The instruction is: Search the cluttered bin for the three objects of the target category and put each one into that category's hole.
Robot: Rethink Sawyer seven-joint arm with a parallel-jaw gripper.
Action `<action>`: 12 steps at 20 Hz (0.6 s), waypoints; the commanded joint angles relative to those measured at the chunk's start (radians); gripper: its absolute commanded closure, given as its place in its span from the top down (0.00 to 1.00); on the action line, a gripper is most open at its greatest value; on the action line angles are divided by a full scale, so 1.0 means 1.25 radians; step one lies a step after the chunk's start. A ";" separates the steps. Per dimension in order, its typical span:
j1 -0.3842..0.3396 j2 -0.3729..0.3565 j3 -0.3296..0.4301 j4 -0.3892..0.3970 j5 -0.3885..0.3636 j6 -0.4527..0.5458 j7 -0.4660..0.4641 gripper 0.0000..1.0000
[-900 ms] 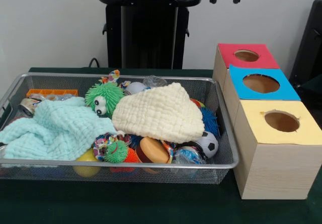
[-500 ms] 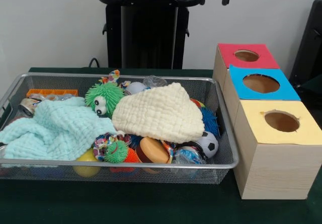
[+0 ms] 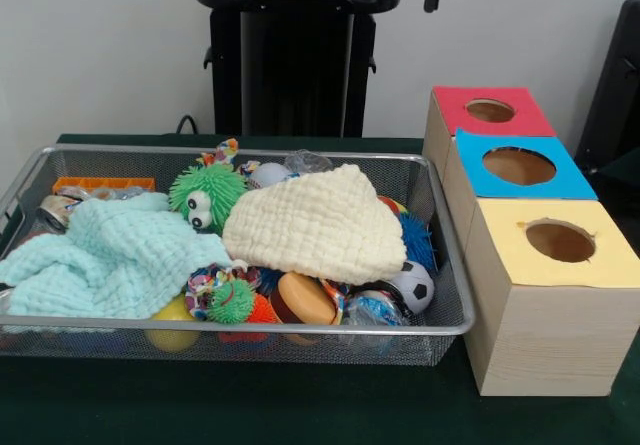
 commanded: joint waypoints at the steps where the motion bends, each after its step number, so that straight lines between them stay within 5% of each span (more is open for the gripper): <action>1: -0.066 0.040 0.067 0.031 -0.032 -0.015 -0.033 1.00; 12: -0.163 0.029 0.108 0.061 -0.050 -0.015 -0.093 1.00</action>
